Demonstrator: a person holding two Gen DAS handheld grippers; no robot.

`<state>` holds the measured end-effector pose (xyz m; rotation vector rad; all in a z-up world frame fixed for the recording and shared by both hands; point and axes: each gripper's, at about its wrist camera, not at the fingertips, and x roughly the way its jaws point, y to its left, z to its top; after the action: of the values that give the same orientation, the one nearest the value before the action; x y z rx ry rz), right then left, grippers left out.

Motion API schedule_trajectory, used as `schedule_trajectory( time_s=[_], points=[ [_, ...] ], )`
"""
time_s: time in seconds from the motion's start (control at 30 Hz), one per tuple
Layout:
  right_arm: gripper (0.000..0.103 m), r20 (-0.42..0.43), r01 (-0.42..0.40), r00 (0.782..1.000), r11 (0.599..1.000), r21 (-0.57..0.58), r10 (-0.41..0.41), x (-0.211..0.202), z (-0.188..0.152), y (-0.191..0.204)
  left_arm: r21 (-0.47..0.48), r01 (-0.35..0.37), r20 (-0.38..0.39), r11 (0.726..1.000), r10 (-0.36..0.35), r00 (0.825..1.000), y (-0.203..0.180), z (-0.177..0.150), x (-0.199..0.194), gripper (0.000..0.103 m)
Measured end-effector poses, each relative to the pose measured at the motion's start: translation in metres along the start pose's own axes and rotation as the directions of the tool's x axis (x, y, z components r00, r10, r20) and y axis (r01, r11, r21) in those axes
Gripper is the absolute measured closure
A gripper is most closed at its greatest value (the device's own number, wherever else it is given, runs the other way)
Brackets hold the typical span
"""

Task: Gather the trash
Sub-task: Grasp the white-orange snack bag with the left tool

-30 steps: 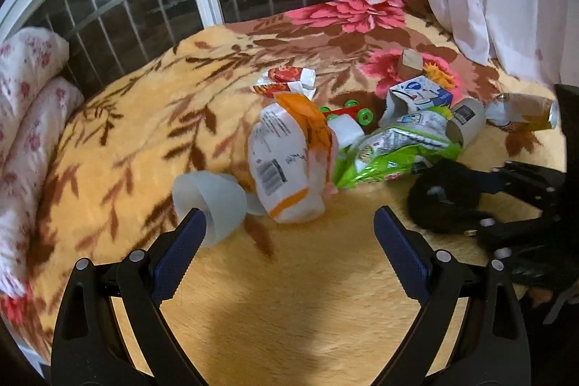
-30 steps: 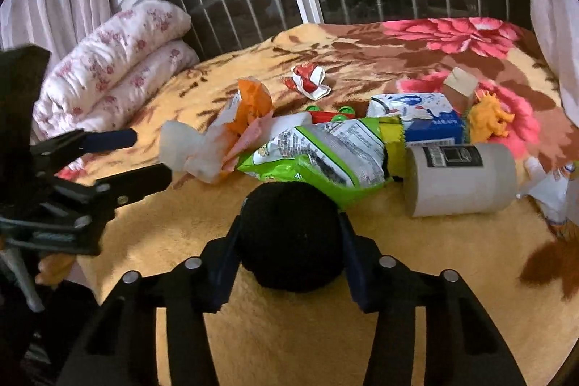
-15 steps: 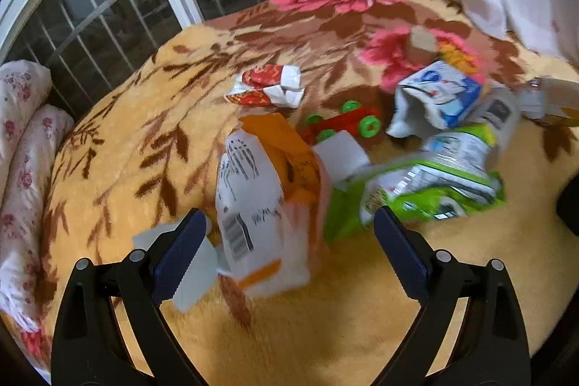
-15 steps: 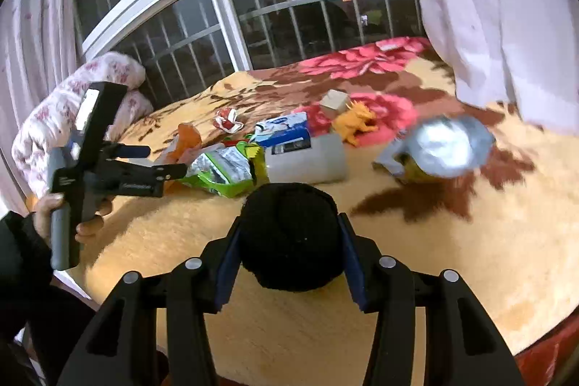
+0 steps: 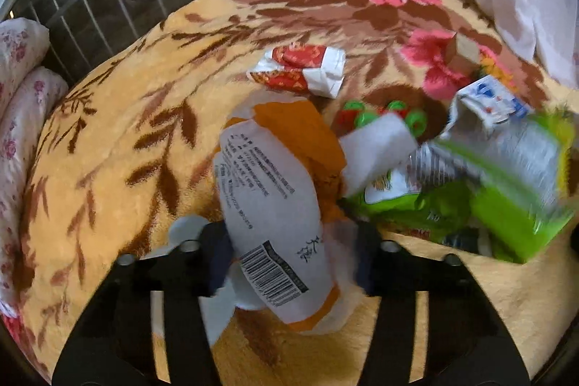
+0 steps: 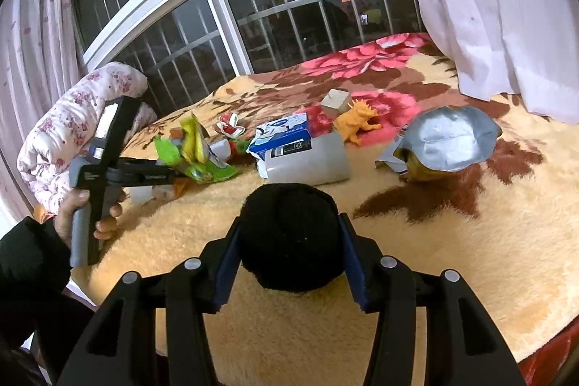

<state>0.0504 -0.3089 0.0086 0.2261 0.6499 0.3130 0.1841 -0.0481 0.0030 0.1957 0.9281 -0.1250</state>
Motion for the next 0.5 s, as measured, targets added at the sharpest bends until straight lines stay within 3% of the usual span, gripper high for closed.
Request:
schedule_trajectory(
  time_s=[0.27, 0.5],
  points=[
    [0.053, 0.012, 0.002, 1.000, 1.000, -0.031, -0.002, -0.004, -0.001, 0.010, -0.060, 0.070, 0.174, 0.996, -0.058, 0.983, 0.005, -0.003, -0.086, 0.062],
    [0.053, 0.033, -0.019, 0.999, 0.997, -0.078, 0.022, -0.026, -0.006, 0.037, -0.056, 0.140, 0.277, 0.989, -0.119, 0.953, -0.005, -0.038, -0.158, 0.063]
  ],
)
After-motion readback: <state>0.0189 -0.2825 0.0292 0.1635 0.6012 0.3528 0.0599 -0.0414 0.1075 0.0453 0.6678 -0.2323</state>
